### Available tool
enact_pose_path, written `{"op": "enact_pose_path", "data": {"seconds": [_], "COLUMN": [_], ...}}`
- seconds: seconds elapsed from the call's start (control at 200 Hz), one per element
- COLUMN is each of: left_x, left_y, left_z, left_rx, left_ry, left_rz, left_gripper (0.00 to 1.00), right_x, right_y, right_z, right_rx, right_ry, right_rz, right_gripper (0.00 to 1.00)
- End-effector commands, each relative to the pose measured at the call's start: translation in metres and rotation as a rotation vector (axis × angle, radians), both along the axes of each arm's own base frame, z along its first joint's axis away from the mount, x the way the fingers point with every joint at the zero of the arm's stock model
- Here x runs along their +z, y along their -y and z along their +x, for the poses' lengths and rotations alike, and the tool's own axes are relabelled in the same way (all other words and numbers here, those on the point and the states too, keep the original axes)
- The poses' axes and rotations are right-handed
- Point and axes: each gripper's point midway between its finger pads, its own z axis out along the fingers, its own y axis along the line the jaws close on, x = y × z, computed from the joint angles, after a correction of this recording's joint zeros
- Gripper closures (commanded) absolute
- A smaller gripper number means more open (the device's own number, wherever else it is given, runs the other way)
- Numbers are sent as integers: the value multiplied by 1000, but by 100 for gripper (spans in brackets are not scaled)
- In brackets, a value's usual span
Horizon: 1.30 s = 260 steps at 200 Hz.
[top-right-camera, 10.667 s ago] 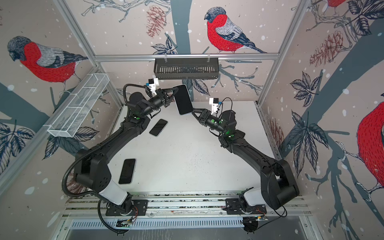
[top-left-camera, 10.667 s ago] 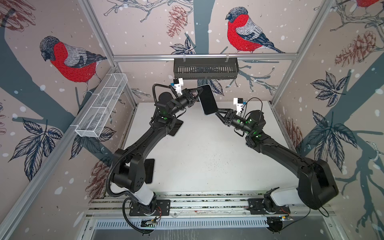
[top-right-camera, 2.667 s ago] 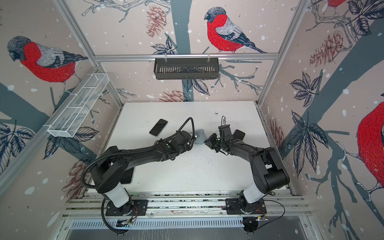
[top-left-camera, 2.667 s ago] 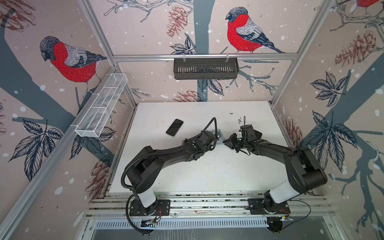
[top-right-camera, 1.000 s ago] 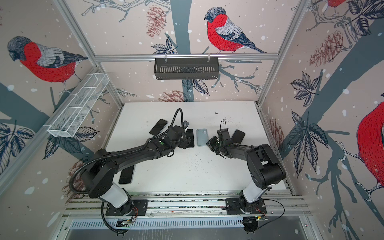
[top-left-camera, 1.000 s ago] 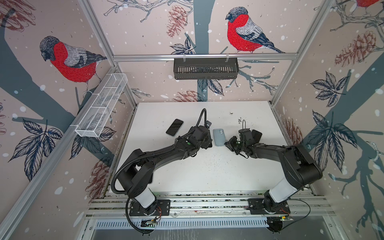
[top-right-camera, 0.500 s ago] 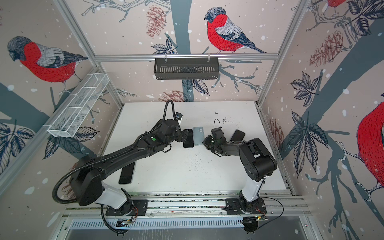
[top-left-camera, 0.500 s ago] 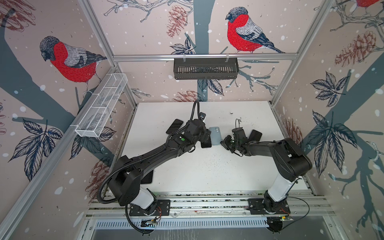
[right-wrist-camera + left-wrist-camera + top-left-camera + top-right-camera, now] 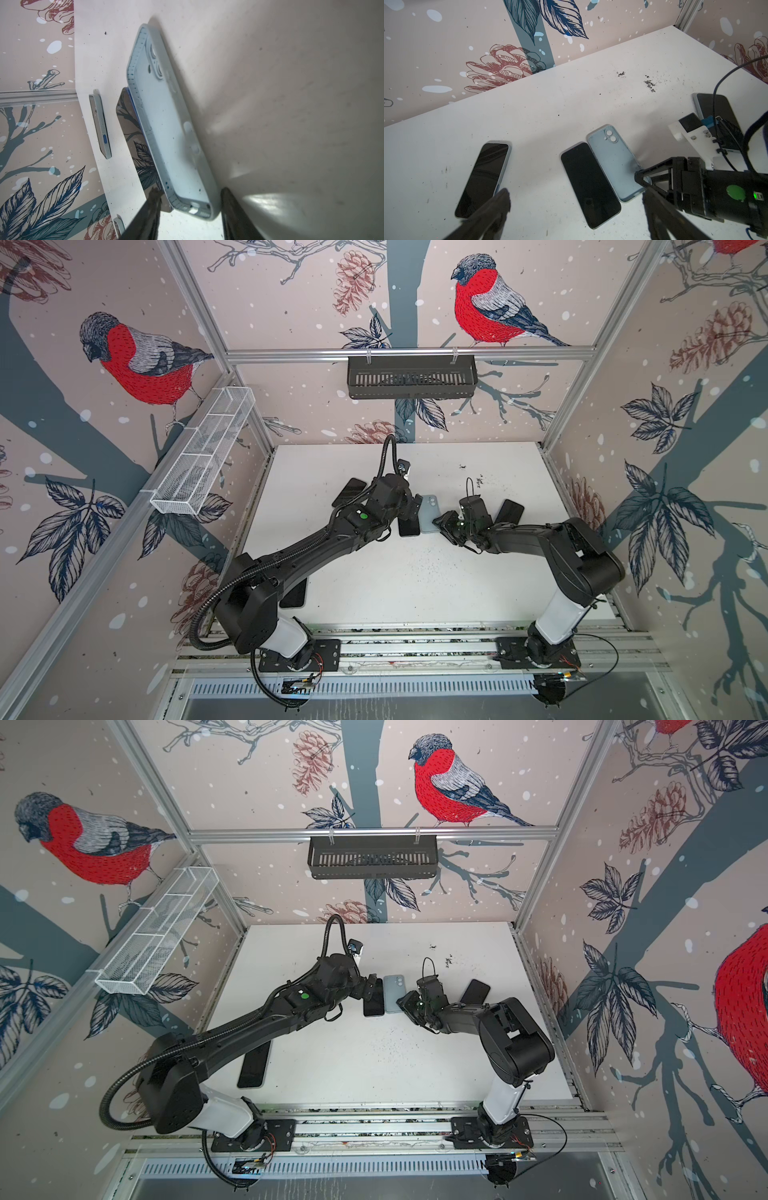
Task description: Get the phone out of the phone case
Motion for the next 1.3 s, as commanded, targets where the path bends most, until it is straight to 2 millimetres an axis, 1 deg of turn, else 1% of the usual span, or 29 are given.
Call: {"op": "enact_pose_path", "data": {"seconds": [0.0, 0.22, 0.275, 0.345, 0.355, 0.375, 0.415, 0.49, 0.535, 0.575, 0.66, 0.795, 0.876, 0.986, 1.131, 1.236, 1.296], "left_x": [8, 15, 17, 22, 24, 25, 30, 39, 46, 52, 64, 77, 81, 83, 82, 81, 80], "left_y": [-2, -6, -7, -7, -7, -7, -7, -6, -6, -6, -5, -4, -3, 1, 1, 2, 2], "left_z": [0, 3, 3, 5, 5, 5, 6, 8, 9, 10, 13, 17, 18, 18, 17, 17, 16], "left_rx": [11, 37, 43, 48, 48, 47, 47, 46, 48, 49, 47, 46, 46, 33, 25, 23, 18], "left_ry": [0, 4, 1, 1, 2, 1, 4, 12, 22, 29, 45, 56, 54, 48, 40, 36, 33], "left_rz": [-23, -34, -42, -60, -64, -69, -85, -111, -123, -130, -147, -167, -174, -187, -190, -187, -185], "left_gripper": [2, 2, 2, 2, 2, 2, 2, 2, 2, 2, 2, 2, 2, 2, 2, 2, 2], "right_x": [-9, 5, 14, 29, 31, 36, 45, 60, 67, 72, 82, 86, 83, 72, 62, 53, 47], "right_y": [10, 17, 20, 22, 23, 24, 25, 30, 37, 47, 70, 121, 152, 185, 216, 231, 233], "right_z": [-11, -18, -19, -17, -17, -17, -17, -17, -18, -18, -17, -16, -18, -22, -21, -17, -13], "right_rx": [3, 41, 45, 60, 63, 67, 78, 96, 97, 85, 54, -42, -90, -112, -111, -102, -82], "right_ry": [-47, -36, -15, 21, 25, 34, 55, 85, 95, 96, 85, 33, -14, -73, -108, -137, -146], "right_rz": [-66, -132, -148, -170, -175, -183, -201, -238, -276, -317, -374, -462, -524, -574, -637, -659, -661], "right_gripper": [43, 32, 30, 26, 25, 18, 12, 8, 4, 1, 1, 1, 1, 1, 1, 1, 0]}}
